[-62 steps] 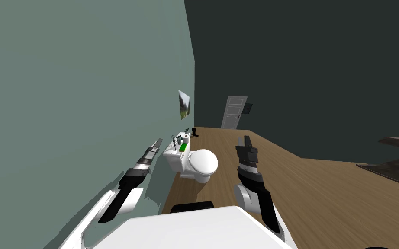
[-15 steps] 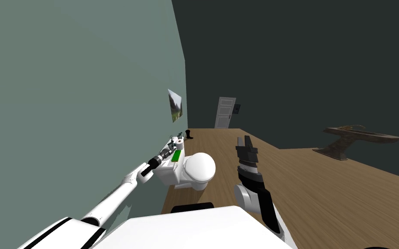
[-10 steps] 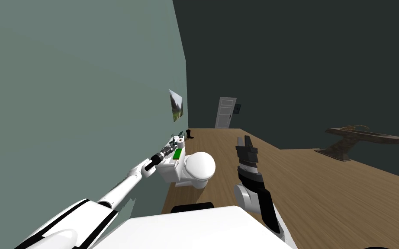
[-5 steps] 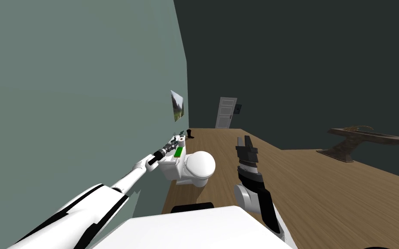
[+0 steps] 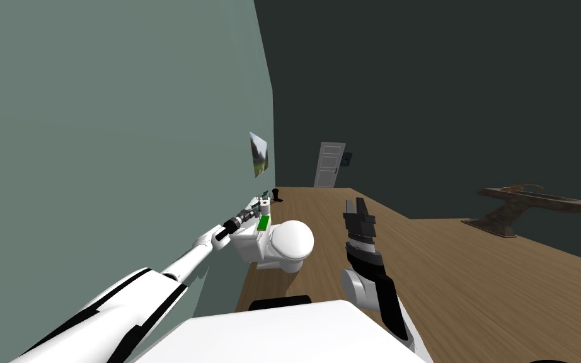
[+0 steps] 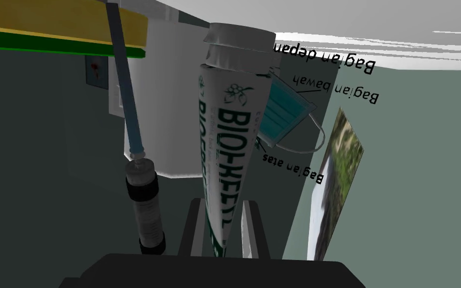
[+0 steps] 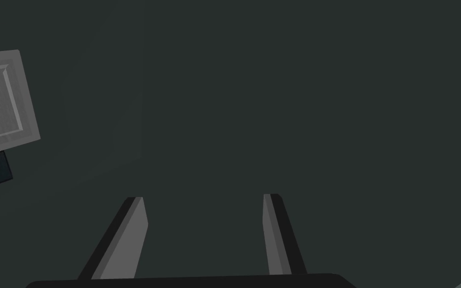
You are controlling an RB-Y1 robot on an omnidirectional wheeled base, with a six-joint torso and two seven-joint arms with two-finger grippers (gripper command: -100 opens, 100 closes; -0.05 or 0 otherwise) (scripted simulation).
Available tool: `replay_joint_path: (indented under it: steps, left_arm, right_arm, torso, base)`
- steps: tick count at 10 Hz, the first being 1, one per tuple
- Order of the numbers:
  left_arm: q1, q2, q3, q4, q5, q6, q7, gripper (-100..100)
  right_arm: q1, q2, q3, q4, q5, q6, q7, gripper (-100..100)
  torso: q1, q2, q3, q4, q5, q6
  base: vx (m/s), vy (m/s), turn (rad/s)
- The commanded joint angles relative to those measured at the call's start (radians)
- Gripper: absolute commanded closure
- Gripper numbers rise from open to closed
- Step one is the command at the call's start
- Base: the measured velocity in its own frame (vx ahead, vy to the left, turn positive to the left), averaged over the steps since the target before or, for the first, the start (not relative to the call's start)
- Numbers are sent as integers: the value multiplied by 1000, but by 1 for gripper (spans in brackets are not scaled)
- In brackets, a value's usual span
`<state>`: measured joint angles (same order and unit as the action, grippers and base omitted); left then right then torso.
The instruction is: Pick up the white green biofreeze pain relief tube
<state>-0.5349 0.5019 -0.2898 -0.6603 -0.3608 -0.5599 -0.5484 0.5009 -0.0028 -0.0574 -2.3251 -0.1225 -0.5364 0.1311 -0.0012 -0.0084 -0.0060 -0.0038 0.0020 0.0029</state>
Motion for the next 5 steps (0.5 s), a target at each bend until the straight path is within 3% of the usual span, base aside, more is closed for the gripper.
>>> replay_joint_path:
  steps: [1, 2, 3, 5]
  left_arm:
    - [0, 0, 0, 0, 0, 0, 0, 100]
    - [0, 0, 0, 0, 0, 0, 0, 0]
    - [50, 4, 21, -50, -20, 12, 14, 100]
    - [71, 4, 21, -74, -20, 12, 14, 100]
  right_arm:
    - [0, 0, 0, 0, 0, 0, 0, 0]
    - [0, 0, 0, 0, 0, 0, 0, 0]
    - [0, 0, 0, 0, 0, 0, 0, 0]
    - [0, 0, 0, 0, 0, 0, 0, 0]
  torso:
    - [0, 0, 0, 0, 0, 0]
    - [0, 0, 0, 0, 0, 0]
    - [0, 0, 0, 0, 0, 0]
    - [1, -5, -4, -4, 2, 0]
  base:
    - [0, 0, 0]
    - [0, 0, 0]
    - [58, -1, -63]
    - [53, 2, -17]
